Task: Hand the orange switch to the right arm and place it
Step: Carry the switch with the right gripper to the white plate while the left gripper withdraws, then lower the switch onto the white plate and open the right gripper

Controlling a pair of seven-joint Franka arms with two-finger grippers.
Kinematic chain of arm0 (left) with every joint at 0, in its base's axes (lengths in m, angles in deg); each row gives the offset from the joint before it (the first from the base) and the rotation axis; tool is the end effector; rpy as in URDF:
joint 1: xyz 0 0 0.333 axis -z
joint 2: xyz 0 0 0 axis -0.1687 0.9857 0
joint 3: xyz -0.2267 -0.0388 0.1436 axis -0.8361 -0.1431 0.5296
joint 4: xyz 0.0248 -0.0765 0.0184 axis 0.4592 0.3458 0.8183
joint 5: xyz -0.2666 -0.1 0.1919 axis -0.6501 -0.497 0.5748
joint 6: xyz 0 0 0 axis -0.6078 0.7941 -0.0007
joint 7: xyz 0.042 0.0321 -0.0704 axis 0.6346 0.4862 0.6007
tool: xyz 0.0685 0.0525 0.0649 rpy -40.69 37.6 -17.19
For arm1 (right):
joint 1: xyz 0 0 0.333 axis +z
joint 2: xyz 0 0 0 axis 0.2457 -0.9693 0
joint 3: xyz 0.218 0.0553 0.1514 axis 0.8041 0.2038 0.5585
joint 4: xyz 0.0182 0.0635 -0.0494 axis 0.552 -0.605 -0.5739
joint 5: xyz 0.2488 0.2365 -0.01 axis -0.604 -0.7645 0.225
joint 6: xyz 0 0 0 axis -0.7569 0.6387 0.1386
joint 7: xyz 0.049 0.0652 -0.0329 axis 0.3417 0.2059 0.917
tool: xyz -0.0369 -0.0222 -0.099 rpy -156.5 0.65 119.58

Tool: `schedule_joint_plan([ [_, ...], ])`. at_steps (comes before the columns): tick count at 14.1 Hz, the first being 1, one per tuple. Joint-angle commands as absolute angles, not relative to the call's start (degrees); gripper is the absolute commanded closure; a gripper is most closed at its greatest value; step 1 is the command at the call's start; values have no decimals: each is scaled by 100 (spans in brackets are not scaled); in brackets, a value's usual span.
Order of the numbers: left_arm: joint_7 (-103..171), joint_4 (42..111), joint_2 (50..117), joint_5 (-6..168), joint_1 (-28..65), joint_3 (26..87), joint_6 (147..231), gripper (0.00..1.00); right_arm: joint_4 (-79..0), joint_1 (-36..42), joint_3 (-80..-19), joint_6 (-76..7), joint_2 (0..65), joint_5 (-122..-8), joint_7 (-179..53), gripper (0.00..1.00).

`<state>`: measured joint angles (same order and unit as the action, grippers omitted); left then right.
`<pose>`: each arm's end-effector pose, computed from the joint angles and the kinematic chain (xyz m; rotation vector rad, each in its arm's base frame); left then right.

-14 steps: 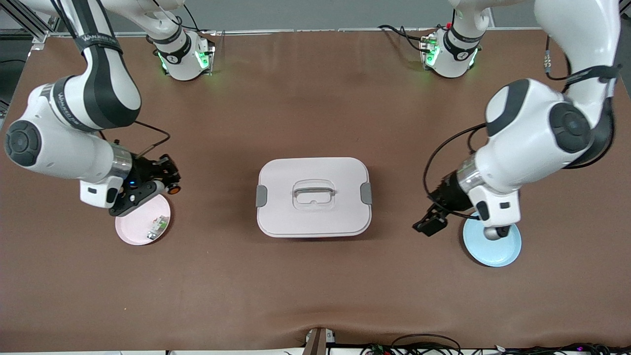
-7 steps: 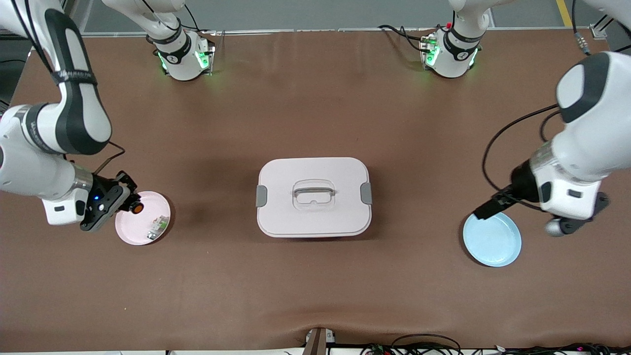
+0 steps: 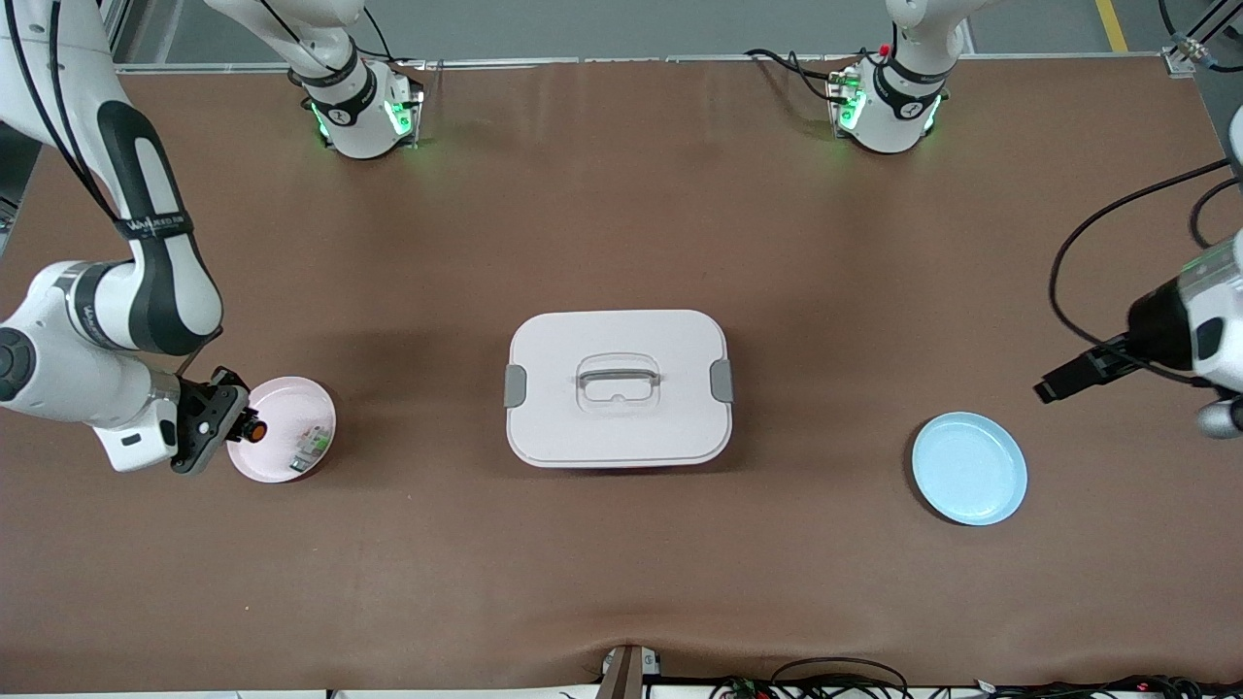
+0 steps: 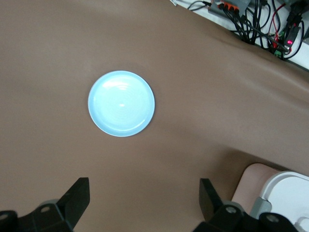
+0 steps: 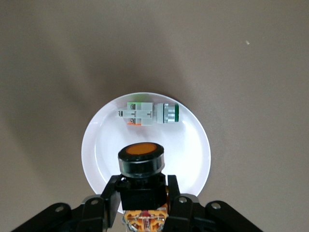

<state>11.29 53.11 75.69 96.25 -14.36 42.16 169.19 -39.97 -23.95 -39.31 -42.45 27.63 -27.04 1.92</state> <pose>0.5848 -0.0278 0.5455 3.0054 0.5749 0.1248 0.5942 -0.0590 0.2827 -2.6016 -1.6490 0.0586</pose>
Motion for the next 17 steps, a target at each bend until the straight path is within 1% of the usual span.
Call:
schedule_joint_plan([
  [1, 1348, 5404, 7235, 9736, -1621, 4177, 16519, 0, -3932, -2556, -3824, -4298, 2574, -2484, 350, 100],
  [3, 1768, 5395, 7217, 9736, -1622, 4194, 16386, 0, -3941, -2591, -3824, -4465, 2433, -2483, 751, 100],
  [4, 1901, 5404, 7095, 9736, -1630, 4195, 16385, 0, -3941, -2600, -3824, -4553, 2363, -2483, 989, 100],
  [6, 1929, 5422, 6954, 9736, -1613, 4177, 16368, 0, -3941, -2635, -3824, -4562, 2240, -2483, 1079, 100],
  [10, 1981, 5422, 6936, 9736, -1613, 4133, 16148, 0, -3958, -2653, -3833, -4545, 2090, -2483, 1535, 100],
  [17, 2333, 5430, 6813, 9736, -1604, 4124, 16007, 0, -4107, -2679, -3833, -4553, 1993, -2483, 1563, 100],
])
